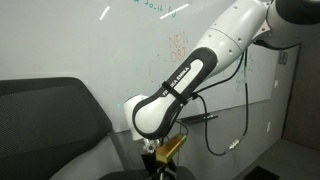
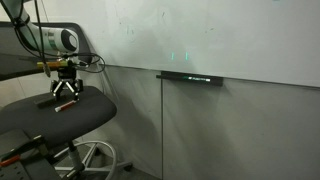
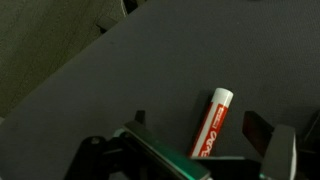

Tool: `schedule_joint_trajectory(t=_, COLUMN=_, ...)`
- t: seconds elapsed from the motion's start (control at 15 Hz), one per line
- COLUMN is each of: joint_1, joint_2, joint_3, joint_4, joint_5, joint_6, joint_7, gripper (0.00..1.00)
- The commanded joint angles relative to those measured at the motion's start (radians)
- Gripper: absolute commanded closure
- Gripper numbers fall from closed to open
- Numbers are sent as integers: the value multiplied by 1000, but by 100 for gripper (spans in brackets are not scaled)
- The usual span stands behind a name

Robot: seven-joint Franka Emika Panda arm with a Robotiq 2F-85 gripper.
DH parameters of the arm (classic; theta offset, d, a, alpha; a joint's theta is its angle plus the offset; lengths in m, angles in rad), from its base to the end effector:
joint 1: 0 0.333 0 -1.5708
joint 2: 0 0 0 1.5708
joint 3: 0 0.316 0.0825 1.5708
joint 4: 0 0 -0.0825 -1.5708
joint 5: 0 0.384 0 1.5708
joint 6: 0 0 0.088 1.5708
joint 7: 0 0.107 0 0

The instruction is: Use the marker to write on the whiteboard

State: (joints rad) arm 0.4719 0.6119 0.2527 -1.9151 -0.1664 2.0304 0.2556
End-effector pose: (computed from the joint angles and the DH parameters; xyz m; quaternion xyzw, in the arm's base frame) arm 0.4308 0.3701 0.1516 0.9332 0.2733 -0.2109 0.0995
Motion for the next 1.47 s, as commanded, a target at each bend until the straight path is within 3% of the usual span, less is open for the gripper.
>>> schedule_joint_trajectory(t=0.0, joint_1=-9, joint_2=47, joint_3=-14, joint_4=56, joint_5=17, joint_6=-24, joint_7=-30, gripper=0)
schedule_joint_trajectory(t=0.53, joint_1=-4, joint_2=113, joint_3=-32, joint_4=76, joint_5=11, joint_6=-39, joint_7=-11, gripper=0)
schedule_joint_trajectory(t=0.6, joint_1=-5, joint_2=119, joint_3=-32, joint_4=81, joint_5=13, joint_6=-40, joint_7=-12, gripper=25)
schedule_joint_trajectory(t=0.67, joint_1=-5, joint_2=121, joint_3=-32, joint_4=84, joint_5=11, joint_6=-39, joint_7=-15, gripper=27)
schedule_joint_trajectory(t=1.27, joint_1=20, joint_2=99, joint_3=-44, joint_4=84, joint_5=-18, joint_6=-66, joint_7=20, gripper=95)
schedule_joint_trajectory(t=1.33, joint_1=22, joint_2=95, joint_3=-45, joint_4=82, joint_5=-22, joint_6=-68, joint_7=25, gripper=99)
schedule_joint_trajectory(t=1.4, joint_1=26, joint_2=88, joint_3=-48, joint_4=74, joint_5=-29, joint_6=-67, joint_7=33, gripper=96)
